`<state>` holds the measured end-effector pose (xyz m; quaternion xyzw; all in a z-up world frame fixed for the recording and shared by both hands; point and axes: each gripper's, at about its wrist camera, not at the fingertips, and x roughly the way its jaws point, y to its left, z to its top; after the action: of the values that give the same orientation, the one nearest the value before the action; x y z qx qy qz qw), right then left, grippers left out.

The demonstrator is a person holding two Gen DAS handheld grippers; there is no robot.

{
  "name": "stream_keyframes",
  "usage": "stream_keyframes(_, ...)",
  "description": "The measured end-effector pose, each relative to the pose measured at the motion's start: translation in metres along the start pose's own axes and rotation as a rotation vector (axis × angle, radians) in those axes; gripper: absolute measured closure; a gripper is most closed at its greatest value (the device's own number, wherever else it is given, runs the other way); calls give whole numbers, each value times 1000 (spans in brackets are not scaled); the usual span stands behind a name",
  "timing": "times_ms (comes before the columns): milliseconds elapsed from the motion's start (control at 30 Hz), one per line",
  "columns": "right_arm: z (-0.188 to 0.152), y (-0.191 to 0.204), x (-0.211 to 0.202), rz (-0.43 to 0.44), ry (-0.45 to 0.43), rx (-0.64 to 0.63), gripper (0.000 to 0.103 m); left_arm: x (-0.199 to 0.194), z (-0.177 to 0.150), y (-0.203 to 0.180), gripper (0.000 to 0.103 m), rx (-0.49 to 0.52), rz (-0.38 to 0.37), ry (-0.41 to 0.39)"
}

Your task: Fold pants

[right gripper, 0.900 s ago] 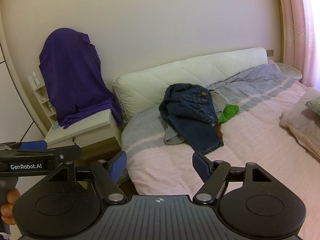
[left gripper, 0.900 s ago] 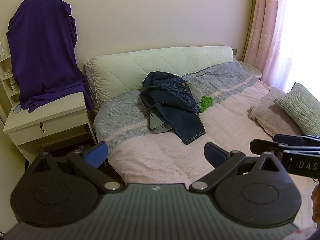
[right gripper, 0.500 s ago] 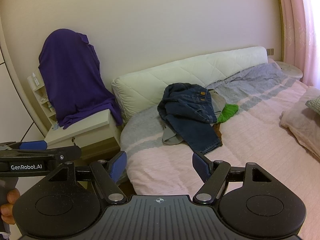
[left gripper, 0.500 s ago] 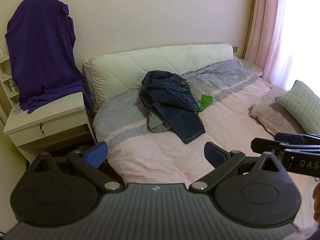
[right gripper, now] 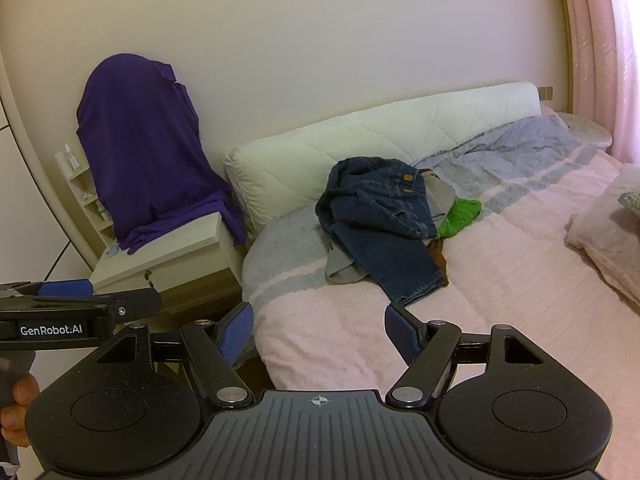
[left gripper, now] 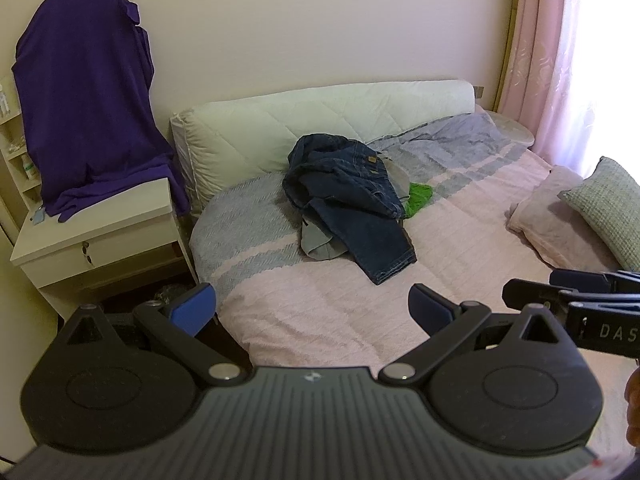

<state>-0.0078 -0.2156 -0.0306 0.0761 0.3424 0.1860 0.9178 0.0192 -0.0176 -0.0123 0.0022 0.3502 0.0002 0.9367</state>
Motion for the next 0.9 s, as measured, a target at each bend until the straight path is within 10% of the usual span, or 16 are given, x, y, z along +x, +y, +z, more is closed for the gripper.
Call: stream_keyframes(900, 2, -25, 9, 37, 19, 19, 33, 7, 3, -11, 2, 0, 29, 28)
